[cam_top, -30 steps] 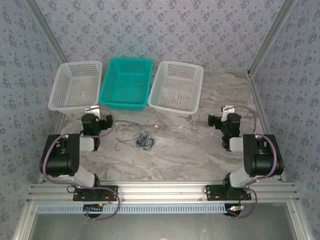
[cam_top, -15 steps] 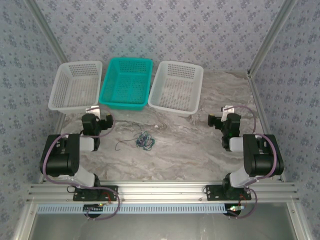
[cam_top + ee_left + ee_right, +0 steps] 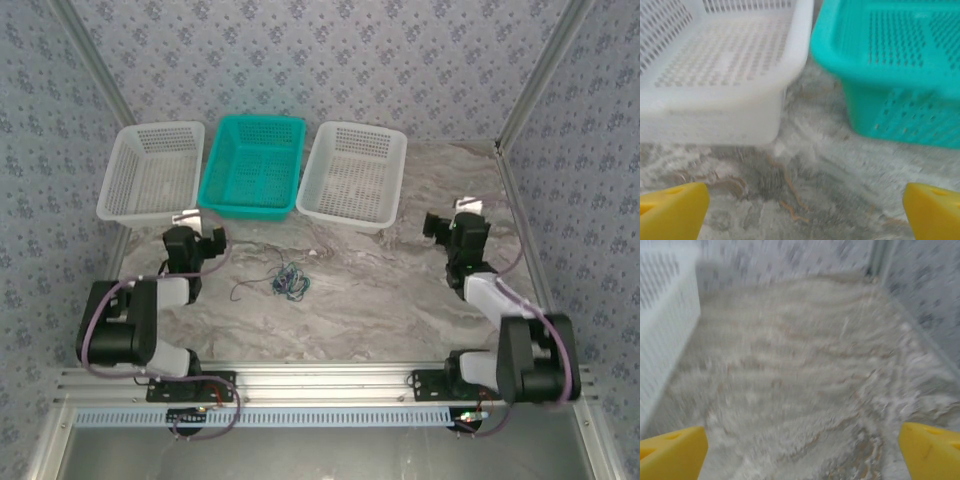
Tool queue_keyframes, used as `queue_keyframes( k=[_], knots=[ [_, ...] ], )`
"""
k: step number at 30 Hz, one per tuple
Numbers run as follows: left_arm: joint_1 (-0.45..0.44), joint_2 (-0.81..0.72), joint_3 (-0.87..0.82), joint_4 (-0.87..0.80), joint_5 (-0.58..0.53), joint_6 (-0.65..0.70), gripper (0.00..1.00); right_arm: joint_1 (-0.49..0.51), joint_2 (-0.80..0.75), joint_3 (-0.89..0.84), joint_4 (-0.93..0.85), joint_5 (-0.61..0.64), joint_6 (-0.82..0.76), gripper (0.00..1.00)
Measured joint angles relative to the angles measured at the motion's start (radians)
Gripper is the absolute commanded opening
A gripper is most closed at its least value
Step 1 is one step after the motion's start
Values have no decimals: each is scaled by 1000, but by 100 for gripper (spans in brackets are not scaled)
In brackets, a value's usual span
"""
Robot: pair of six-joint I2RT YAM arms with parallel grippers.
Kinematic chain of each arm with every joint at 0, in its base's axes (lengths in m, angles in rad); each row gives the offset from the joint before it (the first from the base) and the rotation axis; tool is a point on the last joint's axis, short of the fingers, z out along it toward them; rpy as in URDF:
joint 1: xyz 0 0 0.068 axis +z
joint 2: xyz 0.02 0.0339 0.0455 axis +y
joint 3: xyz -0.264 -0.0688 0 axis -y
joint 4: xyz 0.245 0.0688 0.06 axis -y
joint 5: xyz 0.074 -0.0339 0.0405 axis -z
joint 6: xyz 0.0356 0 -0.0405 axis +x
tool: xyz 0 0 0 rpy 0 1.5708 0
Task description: Untangle the cables
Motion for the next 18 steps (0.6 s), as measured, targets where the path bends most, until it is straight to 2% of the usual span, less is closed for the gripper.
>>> queue_keyframes(
  k=[4, 8, 13, 18],
  knots=[
    [-50, -175, 30, -142, -86, -44, 98, 7, -218, 116, -242, -40, 155, 99],
    [-58, -307, 166, -418, -98, -216, 94, 80, -311, 175, -417, -153, 248, 96],
    [-125, -375, 298, -676, 46, -473, 88, 296, -257, 194, -561, -264, 328, 95],
    [-311, -367, 333, -897, 158, -646, 79, 578, -102, 245, -629, -275, 385, 96]
  ],
)
